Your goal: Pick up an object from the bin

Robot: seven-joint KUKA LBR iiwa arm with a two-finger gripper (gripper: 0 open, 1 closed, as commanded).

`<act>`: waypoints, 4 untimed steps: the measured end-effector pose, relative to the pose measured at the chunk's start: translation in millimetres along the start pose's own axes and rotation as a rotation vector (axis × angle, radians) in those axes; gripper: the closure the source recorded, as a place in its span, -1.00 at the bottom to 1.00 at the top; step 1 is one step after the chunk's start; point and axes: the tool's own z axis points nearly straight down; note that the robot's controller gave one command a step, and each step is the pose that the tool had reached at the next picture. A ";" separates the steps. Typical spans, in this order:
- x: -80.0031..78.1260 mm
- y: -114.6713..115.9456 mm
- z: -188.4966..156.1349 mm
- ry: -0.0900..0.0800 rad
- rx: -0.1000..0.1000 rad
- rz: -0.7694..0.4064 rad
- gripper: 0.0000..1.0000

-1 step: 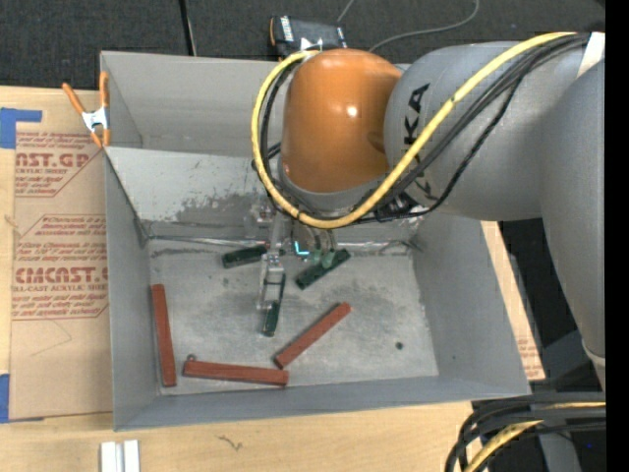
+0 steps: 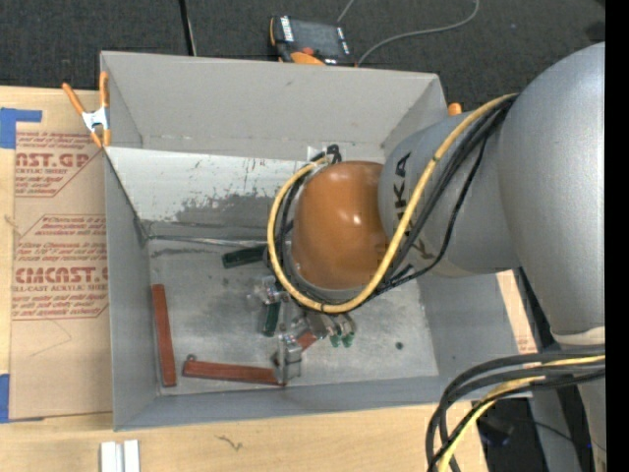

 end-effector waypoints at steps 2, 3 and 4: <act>1.8 -83.6 42.9 -0.009 -0.001 -0.082 1.00; -20.2 -78.1 -83.2 -0.017 0.002 -0.135 1.00; -12.3 -134.3 -198.5 -0.017 0.006 -0.356 1.00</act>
Offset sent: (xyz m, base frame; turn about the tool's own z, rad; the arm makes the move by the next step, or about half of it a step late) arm 0.0156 -0.0826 -0.0431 -0.0830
